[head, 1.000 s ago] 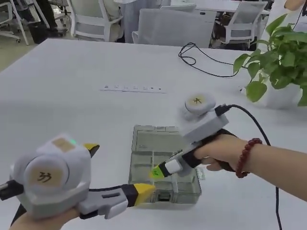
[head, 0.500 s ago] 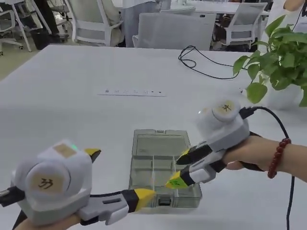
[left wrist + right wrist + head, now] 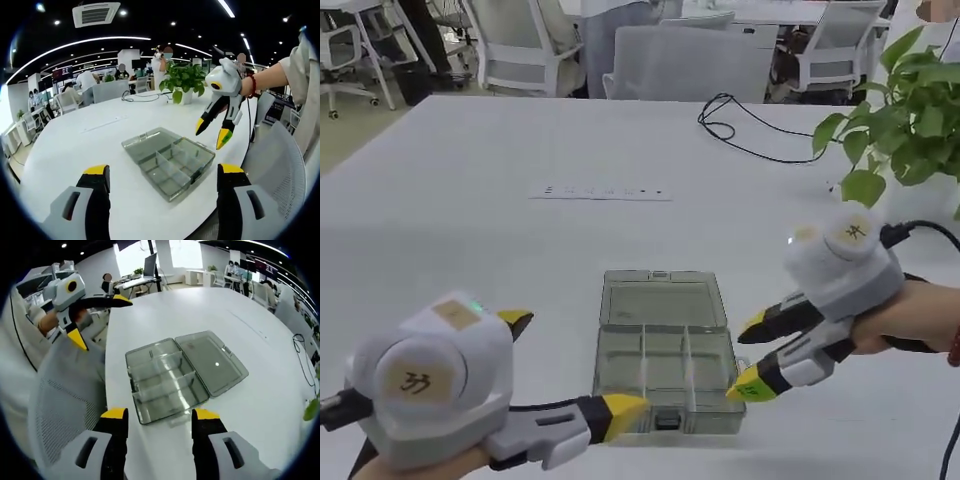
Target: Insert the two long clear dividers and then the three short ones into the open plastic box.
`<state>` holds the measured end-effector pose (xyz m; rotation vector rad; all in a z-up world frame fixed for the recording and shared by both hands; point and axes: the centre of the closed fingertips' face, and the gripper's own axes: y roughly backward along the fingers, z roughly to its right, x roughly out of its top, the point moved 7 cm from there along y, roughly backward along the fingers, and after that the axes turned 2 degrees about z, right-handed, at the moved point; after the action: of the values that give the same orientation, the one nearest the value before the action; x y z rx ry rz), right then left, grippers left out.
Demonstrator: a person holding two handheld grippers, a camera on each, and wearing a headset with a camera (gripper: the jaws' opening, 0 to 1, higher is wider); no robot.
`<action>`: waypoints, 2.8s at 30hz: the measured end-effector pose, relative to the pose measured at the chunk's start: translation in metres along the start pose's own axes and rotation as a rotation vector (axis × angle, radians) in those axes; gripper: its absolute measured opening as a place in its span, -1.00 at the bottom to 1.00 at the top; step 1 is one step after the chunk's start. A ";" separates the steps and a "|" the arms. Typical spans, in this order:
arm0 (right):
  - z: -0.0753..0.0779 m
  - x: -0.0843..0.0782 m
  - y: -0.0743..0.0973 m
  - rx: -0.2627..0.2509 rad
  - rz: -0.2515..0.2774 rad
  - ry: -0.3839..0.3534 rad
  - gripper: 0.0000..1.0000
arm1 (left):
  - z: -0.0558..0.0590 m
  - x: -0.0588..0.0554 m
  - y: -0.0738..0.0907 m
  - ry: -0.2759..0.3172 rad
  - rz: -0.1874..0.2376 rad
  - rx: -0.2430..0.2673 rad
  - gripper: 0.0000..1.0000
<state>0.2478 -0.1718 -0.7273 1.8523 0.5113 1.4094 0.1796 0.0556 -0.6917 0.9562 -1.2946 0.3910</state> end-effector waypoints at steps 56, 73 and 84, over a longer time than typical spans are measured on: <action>0.040 -0.077 -0.010 0.013 -0.264 0.281 -0.34 | 0.008 0.000 0.009 0.001 -0.009 0.018 0.67; 0.039 -0.056 0.009 -0.142 -0.195 0.366 -0.36 | 0.008 0.001 0.008 0.094 0.024 0.006 0.50; 0.021 -0.018 0.024 -0.198 -0.112 0.481 -0.36 | 0.013 0.004 0.001 0.212 0.084 -0.041 0.22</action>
<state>0.2592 -0.2064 -0.7229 1.3061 0.6704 1.7635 0.1723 0.0452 -0.6878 0.8046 -1.1470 0.5146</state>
